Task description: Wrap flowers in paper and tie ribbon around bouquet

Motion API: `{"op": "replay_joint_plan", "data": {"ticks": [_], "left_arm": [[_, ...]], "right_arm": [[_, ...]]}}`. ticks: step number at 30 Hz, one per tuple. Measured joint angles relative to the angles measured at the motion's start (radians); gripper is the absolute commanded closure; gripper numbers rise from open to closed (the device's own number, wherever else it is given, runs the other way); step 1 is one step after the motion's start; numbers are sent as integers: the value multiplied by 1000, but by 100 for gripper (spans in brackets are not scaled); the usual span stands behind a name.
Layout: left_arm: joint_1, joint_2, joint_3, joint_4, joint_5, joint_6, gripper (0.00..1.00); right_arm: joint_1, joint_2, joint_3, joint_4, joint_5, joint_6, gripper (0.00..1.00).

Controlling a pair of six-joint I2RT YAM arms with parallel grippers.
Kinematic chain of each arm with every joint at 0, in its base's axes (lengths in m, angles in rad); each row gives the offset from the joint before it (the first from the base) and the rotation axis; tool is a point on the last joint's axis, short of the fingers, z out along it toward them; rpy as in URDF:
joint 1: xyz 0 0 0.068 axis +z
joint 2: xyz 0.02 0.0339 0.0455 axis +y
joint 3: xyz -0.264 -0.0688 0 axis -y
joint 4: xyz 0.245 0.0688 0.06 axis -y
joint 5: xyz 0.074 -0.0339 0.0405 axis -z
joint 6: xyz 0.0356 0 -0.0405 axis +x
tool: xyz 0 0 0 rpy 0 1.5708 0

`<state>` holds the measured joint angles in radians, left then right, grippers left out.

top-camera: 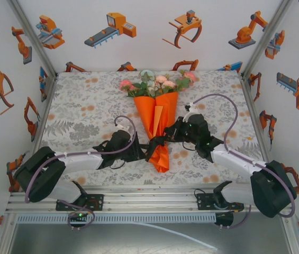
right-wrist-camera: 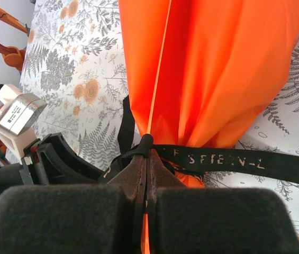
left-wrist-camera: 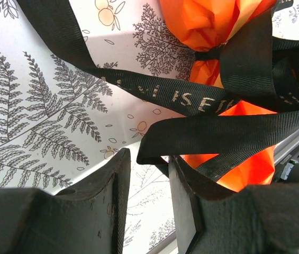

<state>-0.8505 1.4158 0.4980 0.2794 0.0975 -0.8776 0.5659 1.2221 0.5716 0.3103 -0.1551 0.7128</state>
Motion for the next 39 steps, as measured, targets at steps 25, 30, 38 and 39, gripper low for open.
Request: {"op": "replay_joint_plan", "data": {"ticks": [25, 30, 38, 39], "left_arm": [[85, -88, 115, -183, -100, 45, 100], [127, -134, 117, -255, -132, 58, 100], [190, -151, 130, -376, -187, 100, 100], [200, -151, 130, -381, -188, 103, 100]], "right_arm": [[-11, -127, 77, -209, 138, -57, 100], [-31, -130, 77, -253, 168, -58, 100], [-90, -171, -2, -281, 195, -31, 100], [-96, -176, -14, -283, 195, -28, 100]]}}
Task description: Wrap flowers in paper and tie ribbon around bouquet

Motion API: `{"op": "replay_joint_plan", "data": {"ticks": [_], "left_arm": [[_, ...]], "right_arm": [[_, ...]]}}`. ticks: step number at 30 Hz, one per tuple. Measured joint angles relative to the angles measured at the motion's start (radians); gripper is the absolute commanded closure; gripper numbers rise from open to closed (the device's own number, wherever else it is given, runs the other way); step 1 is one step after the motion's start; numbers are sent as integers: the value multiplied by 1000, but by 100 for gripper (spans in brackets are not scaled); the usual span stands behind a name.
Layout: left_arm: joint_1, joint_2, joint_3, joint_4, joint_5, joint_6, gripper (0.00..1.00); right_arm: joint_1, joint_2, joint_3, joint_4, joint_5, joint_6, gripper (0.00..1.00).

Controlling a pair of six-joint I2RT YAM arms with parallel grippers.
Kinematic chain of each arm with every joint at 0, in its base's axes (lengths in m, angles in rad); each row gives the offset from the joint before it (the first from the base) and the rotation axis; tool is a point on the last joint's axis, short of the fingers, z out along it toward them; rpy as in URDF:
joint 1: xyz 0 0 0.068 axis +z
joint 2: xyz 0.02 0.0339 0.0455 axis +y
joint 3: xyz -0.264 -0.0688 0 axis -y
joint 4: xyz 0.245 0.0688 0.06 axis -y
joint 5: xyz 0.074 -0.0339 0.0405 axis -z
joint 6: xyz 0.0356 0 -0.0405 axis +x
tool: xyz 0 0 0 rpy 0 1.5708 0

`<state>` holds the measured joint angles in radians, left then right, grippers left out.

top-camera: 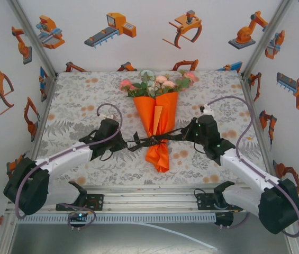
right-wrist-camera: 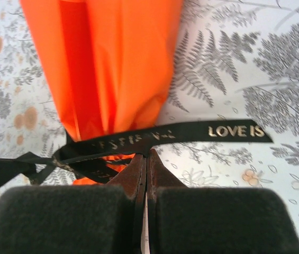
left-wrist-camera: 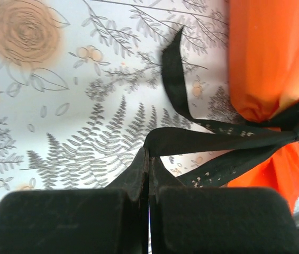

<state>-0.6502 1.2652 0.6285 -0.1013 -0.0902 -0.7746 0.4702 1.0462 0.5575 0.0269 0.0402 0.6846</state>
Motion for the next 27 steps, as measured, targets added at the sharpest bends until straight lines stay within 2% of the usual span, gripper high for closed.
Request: {"op": "replay_joint_plan", "data": {"ticks": [7, 16, 27], "left_arm": [[98, 15, 0, 28, 46, 14, 100], [173, 135, 48, 34, 84, 24, 100], [248, 140, -2, 41, 135, 28, 100]], "right_arm": [[-35, -42, -79, -21, 5, 21, 100], [-116, -57, -166, -16, -21, 74, 100], [-227, -90, -248, -12, -90, 139, 100]]}}
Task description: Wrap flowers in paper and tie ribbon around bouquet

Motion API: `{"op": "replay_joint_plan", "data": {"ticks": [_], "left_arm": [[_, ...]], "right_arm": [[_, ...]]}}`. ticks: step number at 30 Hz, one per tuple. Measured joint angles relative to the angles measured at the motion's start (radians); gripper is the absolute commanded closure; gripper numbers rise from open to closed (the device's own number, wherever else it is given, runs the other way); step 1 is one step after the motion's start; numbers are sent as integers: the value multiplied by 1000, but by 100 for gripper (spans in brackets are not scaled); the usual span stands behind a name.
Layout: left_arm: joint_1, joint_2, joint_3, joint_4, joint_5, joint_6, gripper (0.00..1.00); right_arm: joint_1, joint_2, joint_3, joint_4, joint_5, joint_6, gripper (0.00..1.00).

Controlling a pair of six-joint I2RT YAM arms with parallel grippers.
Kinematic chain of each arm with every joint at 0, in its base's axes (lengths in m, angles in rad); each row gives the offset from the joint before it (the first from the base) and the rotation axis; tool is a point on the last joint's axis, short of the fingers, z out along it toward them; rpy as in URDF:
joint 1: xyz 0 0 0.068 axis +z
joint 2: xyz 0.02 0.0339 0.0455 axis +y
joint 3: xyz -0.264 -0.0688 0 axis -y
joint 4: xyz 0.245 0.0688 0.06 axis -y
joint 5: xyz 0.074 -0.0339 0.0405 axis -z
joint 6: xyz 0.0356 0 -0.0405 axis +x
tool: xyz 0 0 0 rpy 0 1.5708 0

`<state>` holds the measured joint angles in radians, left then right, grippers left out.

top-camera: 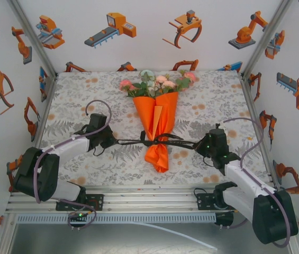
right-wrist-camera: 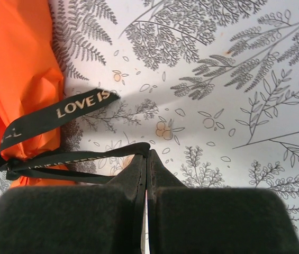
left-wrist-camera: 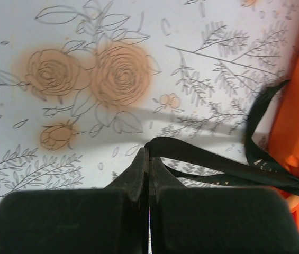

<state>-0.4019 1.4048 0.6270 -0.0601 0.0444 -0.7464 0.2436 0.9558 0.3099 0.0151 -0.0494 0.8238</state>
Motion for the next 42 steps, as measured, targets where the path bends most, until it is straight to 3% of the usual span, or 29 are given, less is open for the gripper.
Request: {"op": "replay_joint_plan", "data": {"ticks": [18, 30, 34, 35, 37, 38, 39, 42], "left_arm": [[116, 6, -50, 39, 167, 1, 100], [151, -19, -81, 45, 233, 10, 100], [150, -61, -81, 43, 219, 48, 100], [148, -77, -81, 42, 204, 59, 94], [133, -115, -79, 34, 171, 80, 73], [120, -139, -73, 26, 156, 93, 57], [105, -163, -65, 17, 146, 108, 46], [65, -233, -29, -11, 122, 148, 31]], "right_arm": [[-217, -98, -87, -64, -151, 106, 100], [-246, -183, -92, -130, -189, 110, 98], [-257, -185, -92, -80, -223, 65, 67], [-258, -188, -90, -74, -224, 50, 58], [-254, -203, -80, -78, -224, 21, 26], [-253, -220, -69, -84, -224, 7, 8], [-252, -241, -54, -91, -224, -5, 1], [-249, -317, -2, -107, -224, -37, 1]]}}
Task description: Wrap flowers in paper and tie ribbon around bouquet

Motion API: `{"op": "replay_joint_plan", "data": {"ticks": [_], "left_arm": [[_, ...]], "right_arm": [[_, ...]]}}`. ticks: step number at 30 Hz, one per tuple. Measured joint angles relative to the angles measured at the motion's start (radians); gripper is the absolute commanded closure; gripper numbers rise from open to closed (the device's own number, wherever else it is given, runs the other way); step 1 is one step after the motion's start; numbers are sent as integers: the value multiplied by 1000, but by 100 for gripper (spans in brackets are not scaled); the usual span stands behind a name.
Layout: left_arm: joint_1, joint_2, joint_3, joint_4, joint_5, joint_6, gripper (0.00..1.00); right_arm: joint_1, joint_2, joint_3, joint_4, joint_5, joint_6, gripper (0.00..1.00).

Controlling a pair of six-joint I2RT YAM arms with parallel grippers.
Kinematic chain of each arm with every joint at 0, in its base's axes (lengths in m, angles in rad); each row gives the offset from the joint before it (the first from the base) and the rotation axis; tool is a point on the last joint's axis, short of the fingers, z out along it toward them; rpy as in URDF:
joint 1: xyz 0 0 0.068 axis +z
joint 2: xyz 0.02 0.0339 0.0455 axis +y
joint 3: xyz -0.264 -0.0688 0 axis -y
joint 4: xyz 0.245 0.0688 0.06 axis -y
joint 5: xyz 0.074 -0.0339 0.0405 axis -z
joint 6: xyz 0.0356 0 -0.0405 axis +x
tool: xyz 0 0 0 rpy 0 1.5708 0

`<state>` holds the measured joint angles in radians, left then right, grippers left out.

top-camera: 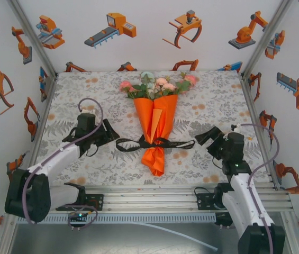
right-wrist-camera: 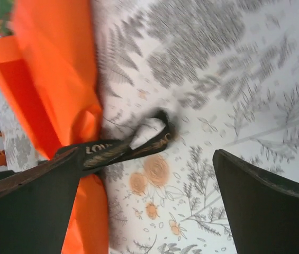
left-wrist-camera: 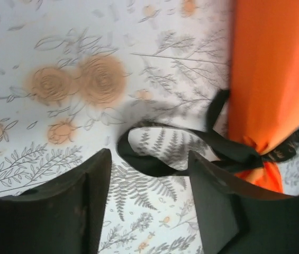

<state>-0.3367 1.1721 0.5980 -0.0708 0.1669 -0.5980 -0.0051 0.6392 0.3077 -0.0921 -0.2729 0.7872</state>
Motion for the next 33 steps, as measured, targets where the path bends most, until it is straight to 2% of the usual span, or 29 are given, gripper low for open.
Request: {"op": "replay_joint_plan", "data": {"ticks": [4, 7, 13, 17, 21, 26, 33], "left_arm": [[-26, -109, 42, -21, -31, 47, 18], [-41, -212, 48, -21, -76, 84, 1], [-56, -418, 19, 68, -267, 179, 3], [-56, -504, -75, 156, -509, 250, 3], [-40, -475, -134, 127, -737, 290, 3], [-13, -447, -202, 109, -855, 313, 3], [42, -424, -264, 130, -846, 348, 3]], "right_arm": [[0, -62, 100, -35, 21, -56, 2], [0, -62, 185, -55, 79, -127, 2], [0, 29, 257, -19, 328, -303, 1], [0, 169, 242, 63, 476, -432, 0], [-4, 346, 201, 173, 572, -529, 0], [-29, 546, 138, 361, 579, -567, 0], [-40, 859, 113, 717, 465, -632, 1]]}}
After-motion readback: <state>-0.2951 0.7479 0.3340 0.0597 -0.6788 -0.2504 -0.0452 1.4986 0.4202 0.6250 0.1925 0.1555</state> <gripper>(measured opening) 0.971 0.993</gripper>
